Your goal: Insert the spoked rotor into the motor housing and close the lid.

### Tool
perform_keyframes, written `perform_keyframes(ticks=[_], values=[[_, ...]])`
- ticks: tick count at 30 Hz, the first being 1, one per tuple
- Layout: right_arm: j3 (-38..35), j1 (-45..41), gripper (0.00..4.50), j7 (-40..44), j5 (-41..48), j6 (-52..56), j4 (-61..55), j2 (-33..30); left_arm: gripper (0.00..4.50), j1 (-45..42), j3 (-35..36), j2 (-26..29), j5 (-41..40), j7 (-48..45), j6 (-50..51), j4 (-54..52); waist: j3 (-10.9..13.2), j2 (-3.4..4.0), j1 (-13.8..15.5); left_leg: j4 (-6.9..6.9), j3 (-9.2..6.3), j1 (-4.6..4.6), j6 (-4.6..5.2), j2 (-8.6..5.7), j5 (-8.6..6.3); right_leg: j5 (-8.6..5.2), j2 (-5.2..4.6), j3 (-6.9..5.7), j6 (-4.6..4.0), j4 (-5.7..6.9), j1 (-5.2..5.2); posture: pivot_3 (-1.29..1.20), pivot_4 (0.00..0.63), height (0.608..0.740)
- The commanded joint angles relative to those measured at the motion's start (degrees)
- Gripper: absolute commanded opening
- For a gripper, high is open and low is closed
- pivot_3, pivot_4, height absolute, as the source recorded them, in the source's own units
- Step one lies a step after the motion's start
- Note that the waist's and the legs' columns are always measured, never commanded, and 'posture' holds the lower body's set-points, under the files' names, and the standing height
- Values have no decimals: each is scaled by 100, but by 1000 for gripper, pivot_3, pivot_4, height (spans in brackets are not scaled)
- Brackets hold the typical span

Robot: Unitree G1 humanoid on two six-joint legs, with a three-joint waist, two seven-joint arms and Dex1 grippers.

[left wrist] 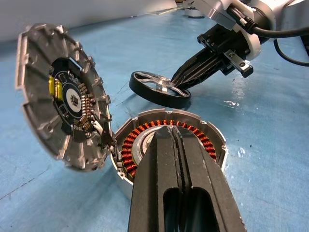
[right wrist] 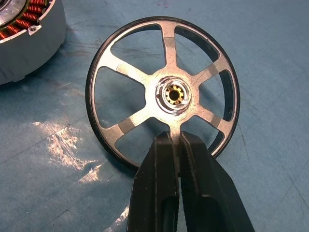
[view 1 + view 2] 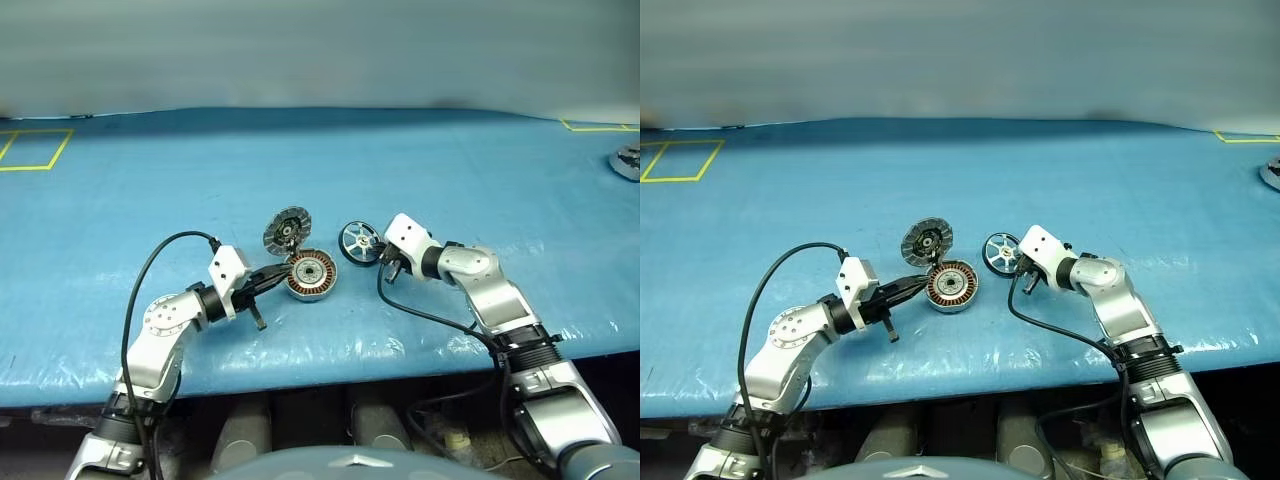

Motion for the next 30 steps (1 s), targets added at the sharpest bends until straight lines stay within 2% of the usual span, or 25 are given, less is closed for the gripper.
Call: perform_keyframes(ticks=[1, 7, 13, 18, 30], values=[[-333, 244, 27, -189, 239, 99, -504, 61, 0, 107, 81, 104, -49, -68, -54, -241, 0, 0, 9, 0, 0, 0, 0, 0, 0, 0, 0, 0, 0, 0, 0, 0, 150, 740], [-689, 921, 27, -42, 1093, 394, -2043, 244, 0, 277, 121, 139, 43, -36, -264, -125, 19, 2, 19, -3, -2, -12, 3, 0, -3, 0, 0, 0, 0, -2, -8, 0, 150, 740], [-351, 1207, 27, 71, 1332, 523, -2888, 248, 0, 278, 109, 110, 118, -26, -443, 73, 22, -1, 18, 4, -1, -12, 2, 2, -3, -1, -1, -1, 0, -1, -8, 0, 150, 740], [246, 1089, 27, -162, 802, 705, -2853, 218, 0, 253, 92, 96, 200, 26, -519, 187, 22, -1, 18, 4, -1, -12, 2, 2, -3, -1, -1, -2, 0, -1, -9, 0, 150, 740], [473, 865, 27, -225, 620, 792, -2701, 240, 0, 408, 182, 92, 229, 117, -508, 158, 23, -2, 19, 2, -2, -16, 1, 1, -4, -1, -1, -2, 0, -2, -12, 0, 150, 740]])
